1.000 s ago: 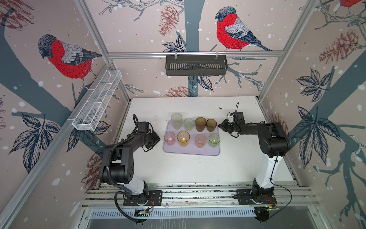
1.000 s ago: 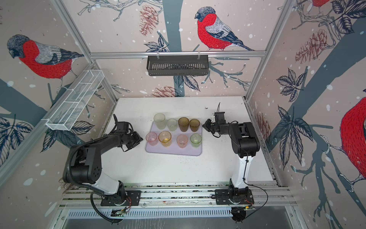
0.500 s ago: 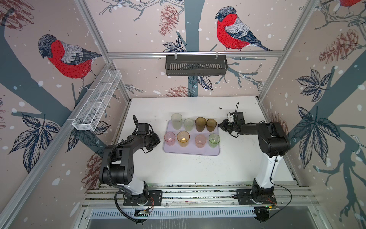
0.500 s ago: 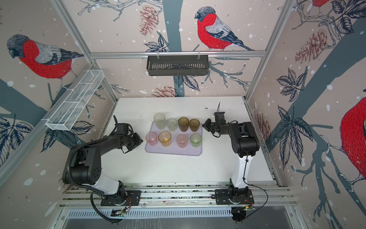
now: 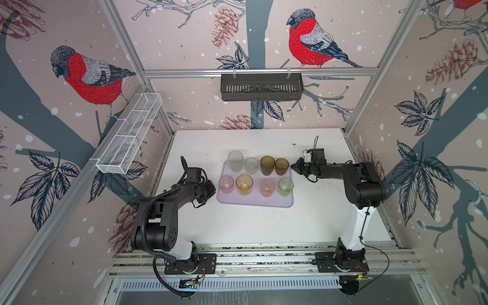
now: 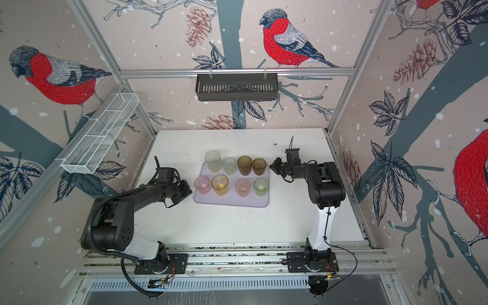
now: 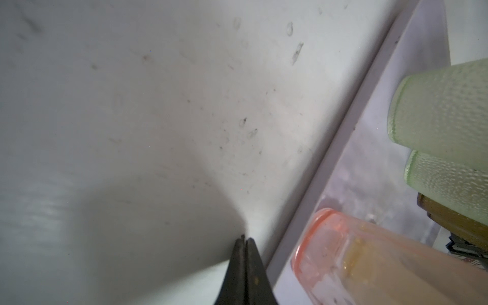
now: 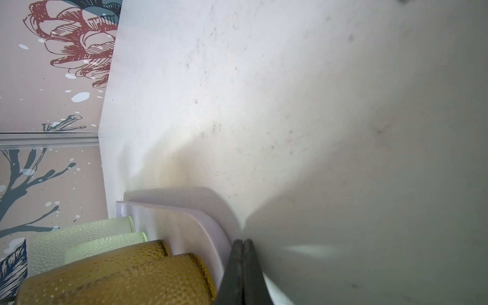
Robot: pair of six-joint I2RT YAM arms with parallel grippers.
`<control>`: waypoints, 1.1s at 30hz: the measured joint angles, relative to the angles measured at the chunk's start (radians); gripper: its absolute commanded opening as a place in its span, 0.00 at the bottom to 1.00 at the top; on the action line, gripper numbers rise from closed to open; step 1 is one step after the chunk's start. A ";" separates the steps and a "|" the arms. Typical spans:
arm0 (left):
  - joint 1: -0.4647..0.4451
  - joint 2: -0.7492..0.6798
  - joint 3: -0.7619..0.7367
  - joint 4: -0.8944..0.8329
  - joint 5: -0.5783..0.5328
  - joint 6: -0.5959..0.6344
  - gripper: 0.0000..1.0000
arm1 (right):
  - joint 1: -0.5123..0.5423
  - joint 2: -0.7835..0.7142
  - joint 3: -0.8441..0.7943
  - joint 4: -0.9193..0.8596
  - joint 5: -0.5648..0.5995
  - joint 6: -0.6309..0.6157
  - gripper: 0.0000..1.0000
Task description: Place the glasses into the tray
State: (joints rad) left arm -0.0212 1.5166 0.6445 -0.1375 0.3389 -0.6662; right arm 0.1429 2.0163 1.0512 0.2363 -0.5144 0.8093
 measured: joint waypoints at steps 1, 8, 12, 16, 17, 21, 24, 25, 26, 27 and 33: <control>-0.005 -0.005 -0.005 0.000 0.000 -0.002 0.06 | 0.000 0.000 0.000 0.000 0.000 0.000 0.05; -0.034 -0.040 -0.038 -0.002 -0.001 -0.021 0.06 | 0.000 0.000 -0.005 0.008 0.000 0.000 0.05; -0.049 -0.060 -0.058 0.010 -0.009 -0.037 0.05 | -0.007 0.000 -0.015 0.027 -0.004 0.000 0.05; -0.058 -0.076 -0.072 0.010 -0.007 -0.044 0.05 | -0.016 -0.007 -0.027 0.034 -0.008 0.001 0.05; -0.058 -0.079 -0.074 0.008 -0.008 -0.044 0.05 | -0.021 -0.010 -0.031 0.034 -0.008 0.001 0.06; -0.060 -0.097 -0.084 -0.005 -0.011 -0.052 0.05 | -0.044 -0.023 -0.046 0.034 -0.008 0.001 0.06; -0.064 -0.112 -0.095 -0.009 -0.015 -0.063 0.05 | -0.071 -0.035 -0.058 0.027 -0.008 0.000 0.06; -0.066 -0.114 -0.098 -0.009 -0.017 -0.067 0.05 | -0.082 -0.041 -0.063 0.024 -0.007 0.000 0.07; -0.067 -0.116 -0.100 -0.007 -0.018 -0.068 0.05 | -0.095 -0.048 -0.069 0.020 -0.006 -0.001 0.07; -0.068 -0.118 -0.102 -0.005 -0.019 -0.070 0.05 | -0.112 -0.058 -0.079 0.015 -0.003 -0.001 0.07; -0.072 -0.133 -0.109 -0.014 -0.024 -0.081 0.05 | -0.224 -0.106 -0.101 -0.027 0.004 -0.020 0.08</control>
State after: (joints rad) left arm -0.0937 1.3834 0.5354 -0.1516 0.3145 -0.7475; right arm -0.0807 1.9102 0.9501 0.2092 -0.5106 0.7895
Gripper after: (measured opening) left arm 0.053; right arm 0.076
